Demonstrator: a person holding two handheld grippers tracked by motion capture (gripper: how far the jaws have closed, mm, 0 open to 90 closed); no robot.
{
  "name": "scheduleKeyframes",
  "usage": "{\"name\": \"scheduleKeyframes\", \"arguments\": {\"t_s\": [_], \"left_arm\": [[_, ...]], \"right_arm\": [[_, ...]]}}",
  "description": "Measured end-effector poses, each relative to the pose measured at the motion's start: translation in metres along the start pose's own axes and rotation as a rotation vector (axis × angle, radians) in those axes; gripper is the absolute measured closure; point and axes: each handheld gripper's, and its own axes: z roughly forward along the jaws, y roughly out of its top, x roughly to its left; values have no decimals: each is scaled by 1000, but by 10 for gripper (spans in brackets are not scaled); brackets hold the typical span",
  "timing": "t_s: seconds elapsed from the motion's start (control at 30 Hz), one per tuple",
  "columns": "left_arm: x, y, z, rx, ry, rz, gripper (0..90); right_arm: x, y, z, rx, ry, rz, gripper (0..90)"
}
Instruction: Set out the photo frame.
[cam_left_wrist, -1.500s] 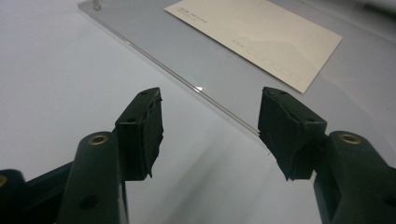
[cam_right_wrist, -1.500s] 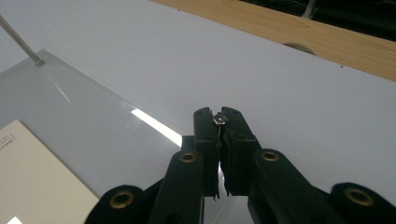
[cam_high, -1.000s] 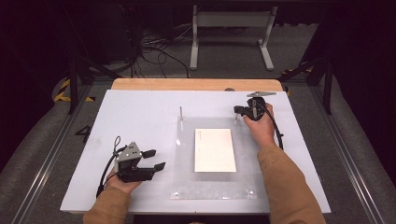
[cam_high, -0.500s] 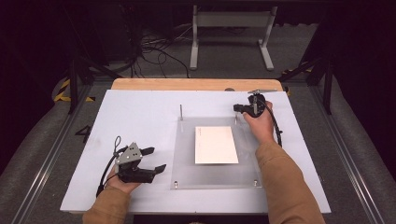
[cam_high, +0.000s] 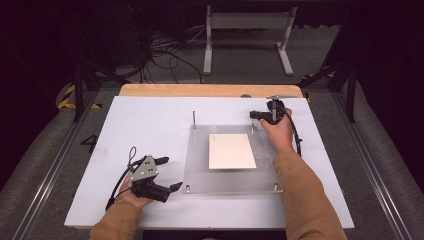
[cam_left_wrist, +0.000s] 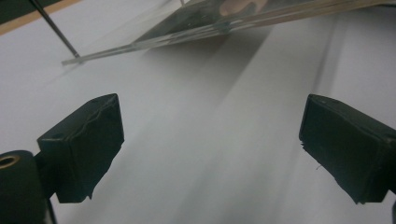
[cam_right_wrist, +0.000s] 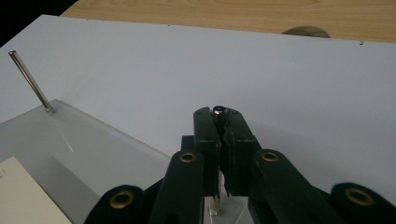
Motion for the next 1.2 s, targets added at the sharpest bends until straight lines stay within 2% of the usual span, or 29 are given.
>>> {"name": "scheduleKeyframes", "arguments": {"t_s": [0.03,0.07,0.17,0.2,0.37,0.57,0.63,0.8,0.97,1.03,1.1,1.13,1.17,1.2], "left_arm": [[-2,3,4,-23,-11,14,57],[-2,3,4,-23,-11,14,51],[-6,7,12,-34,-26,47,41],[-8,8,15,-38,-24,68,37],[-16,14,25,-71,-18,97,20],[-18,20,28,-130,-16,91,18],[-18,23,30,-153,-20,106,19],[-21,29,38,-171,-51,105,33],[-20,31,40,-187,-58,97,48],[-21,32,38,-186,-39,112,98],[-23,32,37,-193,-22,126,194],[-25,33,36,-196,-12,147,253],[-25,33,36,-196,-12,147,325],[-26,33,35,-203,5,158,404]], "right_arm": [[0,0,0,-1,-2,2,853],[0,0,0,-1,-2,2,853],[0,0,1,-1,-4,8,853],[0,0,1,-1,-3,9,853],[-1,0,1,-4,4,14,852],[-1,-1,1,-5,4,15,852],[-1,-1,1,-5,2,14,852],[-1,-1,1,-6,7,11,852],[-2,-2,1,-9,10,14,852],[-2,-2,1,-10,9,14,851],[-2,-2,1,-10,9,12,851],[-2,-2,1,-11,12,10,851],[-3,-2,1,-13,19,14,850],[-3,-3,1,-15,21,15,850]]}}
